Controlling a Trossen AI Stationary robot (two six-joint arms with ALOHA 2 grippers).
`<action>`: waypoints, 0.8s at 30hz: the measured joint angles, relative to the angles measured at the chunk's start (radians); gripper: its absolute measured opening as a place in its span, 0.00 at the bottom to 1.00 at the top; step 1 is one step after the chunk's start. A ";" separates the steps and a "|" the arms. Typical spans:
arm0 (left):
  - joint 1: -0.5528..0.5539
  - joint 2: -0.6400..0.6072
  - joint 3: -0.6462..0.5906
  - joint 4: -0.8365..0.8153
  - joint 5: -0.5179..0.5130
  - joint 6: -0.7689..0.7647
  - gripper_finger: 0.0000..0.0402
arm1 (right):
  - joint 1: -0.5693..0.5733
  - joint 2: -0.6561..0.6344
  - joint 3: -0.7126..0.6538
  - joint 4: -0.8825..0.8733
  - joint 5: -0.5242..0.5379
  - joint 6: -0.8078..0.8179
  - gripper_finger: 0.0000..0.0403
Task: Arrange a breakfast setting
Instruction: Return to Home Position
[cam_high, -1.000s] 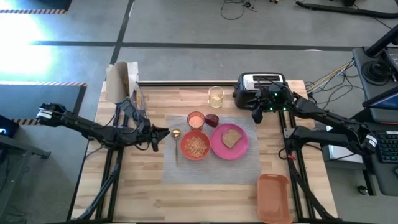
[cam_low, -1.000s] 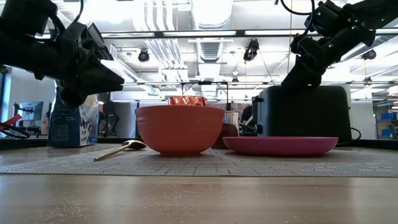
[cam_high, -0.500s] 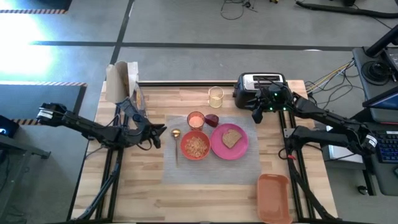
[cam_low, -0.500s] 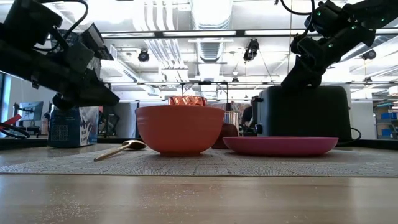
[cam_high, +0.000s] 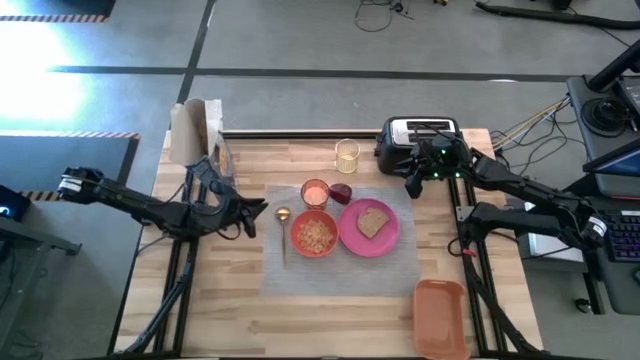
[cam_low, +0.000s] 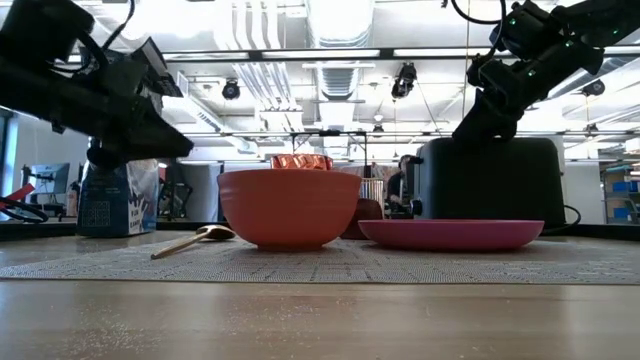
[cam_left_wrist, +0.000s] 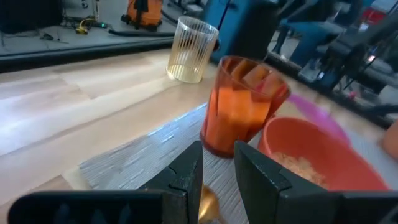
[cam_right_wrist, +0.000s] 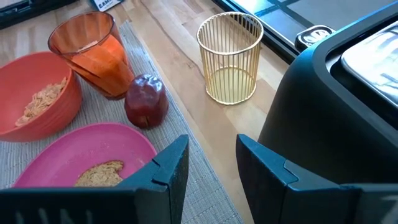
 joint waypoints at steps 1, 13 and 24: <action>0.000 -0.020 0.000 -0.005 0.000 0.000 0.19 | 0.000 0.000 0.000 0.000 0.000 0.000 0.31; 0.001 -0.343 -0.082 -0.063 -0.003 -0.003 0.19 | 0.000 0.000 0.000 0.000 0.000 0.000 0.31; 0.001 -0.585 -0.083 -0.069 -0.003 -0.003 0.19 | 0.000 0.000 0.000 0.000 0.000 0.000 0.31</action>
